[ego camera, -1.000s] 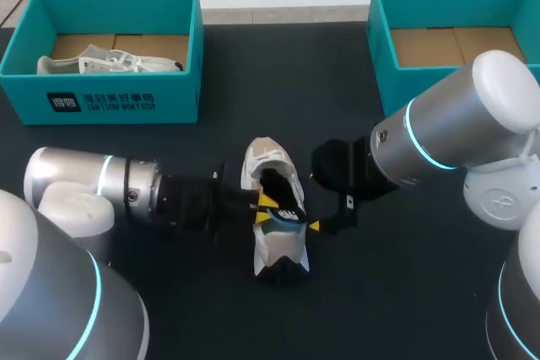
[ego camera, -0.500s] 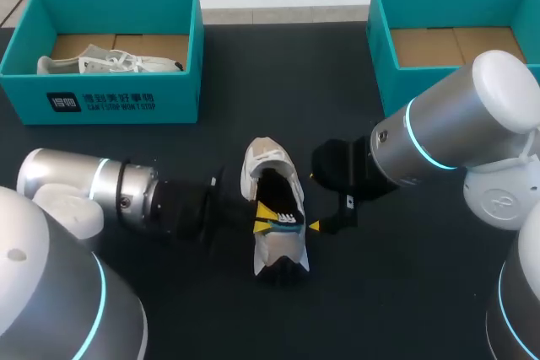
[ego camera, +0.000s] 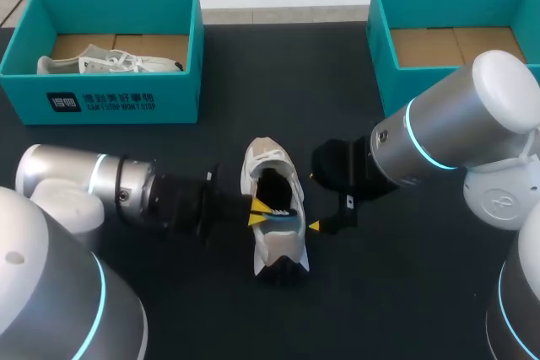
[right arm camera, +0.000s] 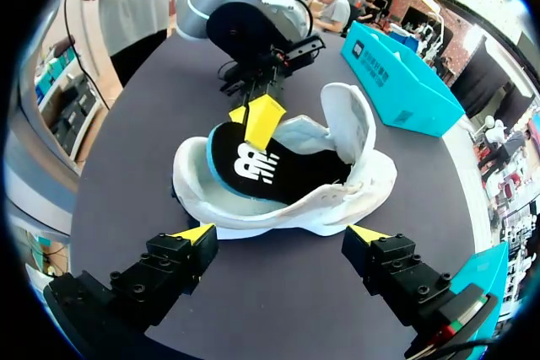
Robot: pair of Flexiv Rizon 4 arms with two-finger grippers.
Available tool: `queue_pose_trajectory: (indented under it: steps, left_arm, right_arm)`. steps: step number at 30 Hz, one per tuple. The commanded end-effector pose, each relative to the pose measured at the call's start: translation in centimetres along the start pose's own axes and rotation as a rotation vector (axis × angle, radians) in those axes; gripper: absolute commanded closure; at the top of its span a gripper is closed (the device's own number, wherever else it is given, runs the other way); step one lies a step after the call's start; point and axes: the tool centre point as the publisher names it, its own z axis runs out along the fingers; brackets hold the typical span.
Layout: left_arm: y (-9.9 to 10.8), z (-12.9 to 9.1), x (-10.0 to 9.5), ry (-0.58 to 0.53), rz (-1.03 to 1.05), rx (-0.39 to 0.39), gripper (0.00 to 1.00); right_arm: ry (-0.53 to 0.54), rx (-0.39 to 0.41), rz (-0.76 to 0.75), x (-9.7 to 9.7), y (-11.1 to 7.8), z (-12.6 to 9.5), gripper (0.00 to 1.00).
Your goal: Take the shoe out of the shoebox, open the shoe tongue, remove and reinsert the insole, then place the shoe into the shoebox
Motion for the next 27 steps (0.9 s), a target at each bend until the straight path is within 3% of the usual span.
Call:
queue_pose_trajectory:
  steps: [1,5,6,7,18,27]
  left_arm:
    - [-0.1,0.3,0.1,0.008,0.001,0.002,1.00]
    - [-0.6,0.2,0.3,0.015,0.007,0.001,0.96]
    - [-1.0,0.1,0.2,0.012,0.015,0.005,0.76]
    - [-1.3,-0.1,0.1,0.008,0.022,0.011,0.63]
    - [-3.4,-1.6,-1.3,0.022,0.056,0.024,0.51]
    - [-4.3,-2.9,-2.3,0.021,0.071,0.034,0.56]
  right_arm:
    - [-0.003,0.000,0.001,0.1,0.0,0.1,0.00]
    - [-0.003,0.000,0.001,0.1,0.0,0.1,0.00]
    - [-0.003,0.000,0.001,0.1,0.0,0.1,0.00]
    - [-0.003,0.000,0.001,0.1,0.0,0.1,0.00]
    - [-0.003,0.000,0.001,0.1,0.0,0.1,0.00]
    - [-0.003,0.000,0.001,0.1,0.0,0.1,0.00]
